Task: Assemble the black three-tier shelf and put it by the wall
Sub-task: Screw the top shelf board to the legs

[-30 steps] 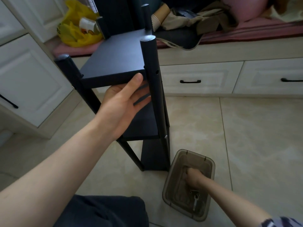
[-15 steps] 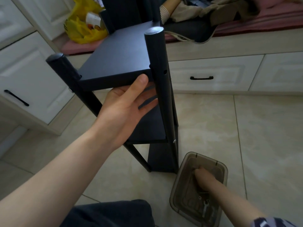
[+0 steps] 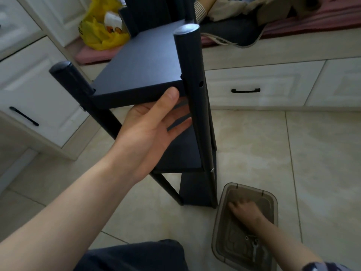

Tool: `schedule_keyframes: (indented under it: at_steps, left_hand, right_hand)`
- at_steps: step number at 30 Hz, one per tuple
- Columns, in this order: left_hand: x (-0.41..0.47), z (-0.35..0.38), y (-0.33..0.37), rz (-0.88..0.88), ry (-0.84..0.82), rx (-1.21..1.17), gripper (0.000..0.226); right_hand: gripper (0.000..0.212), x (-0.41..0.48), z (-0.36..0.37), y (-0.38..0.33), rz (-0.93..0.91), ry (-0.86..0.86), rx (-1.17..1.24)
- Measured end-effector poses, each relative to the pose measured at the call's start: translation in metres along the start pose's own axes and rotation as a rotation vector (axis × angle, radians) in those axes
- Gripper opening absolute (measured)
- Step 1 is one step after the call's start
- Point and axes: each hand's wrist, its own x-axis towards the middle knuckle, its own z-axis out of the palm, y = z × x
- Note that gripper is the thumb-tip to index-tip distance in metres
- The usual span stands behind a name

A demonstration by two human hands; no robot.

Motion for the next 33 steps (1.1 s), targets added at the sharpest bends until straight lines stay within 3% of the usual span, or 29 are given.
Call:
schedule_keyframes:
  at_steps: [5, 11, 18, 22, 25, 28, 33]
  left_hand:
    - [0.002, -0.003, -0.001, 0.006, -0.024, 0.012, 0.021]
    - [0.004, -0.006, -0.003, 0.024, -0.042, 0.025, 0.019]
    - [0.002, -0.004, -0.001, 0.016, -0.034, -0.01, 0.026]
    - [-0.001, 0.002, 0.0, -0.033, 0.022, -0.059, 0.031]
    - [-0.005, 0.009, 0.002, -0.062, 0.069, -0.093, 0.044]
    - [-0.008, 0.019, 0.001, -0.038, 0.158, -0.096, 0.051]
    - [-0.001, 0.035, 0.002, -0.037, 0.318, -0.195, 0.048]
  right_hand:
    - [0.049, 0.0, -0.015, 0.019, 0.003, -0.046, -0.032]
    - [0.032, -0.006, -0.046, 0.012, -0.031, -0.119, 0.051]
    - [0.029, -0.038, -0.106, -0.002, -0.069, -0.064, 0.0]
    - [0.026, -0.07, -0.151, 0.0, -0.048, 0.017, 0.098]
    - [0.006, -0.103, -0.194, 0.005, -0.047, 0.124, 0.271]
    - [0.021, -0.142, -0.244, 0.013, -0.087, 0.225, 0.459]
    - [0.019, -0.198, -0.307, 0.012, -0.119, 0.54, 0.719]
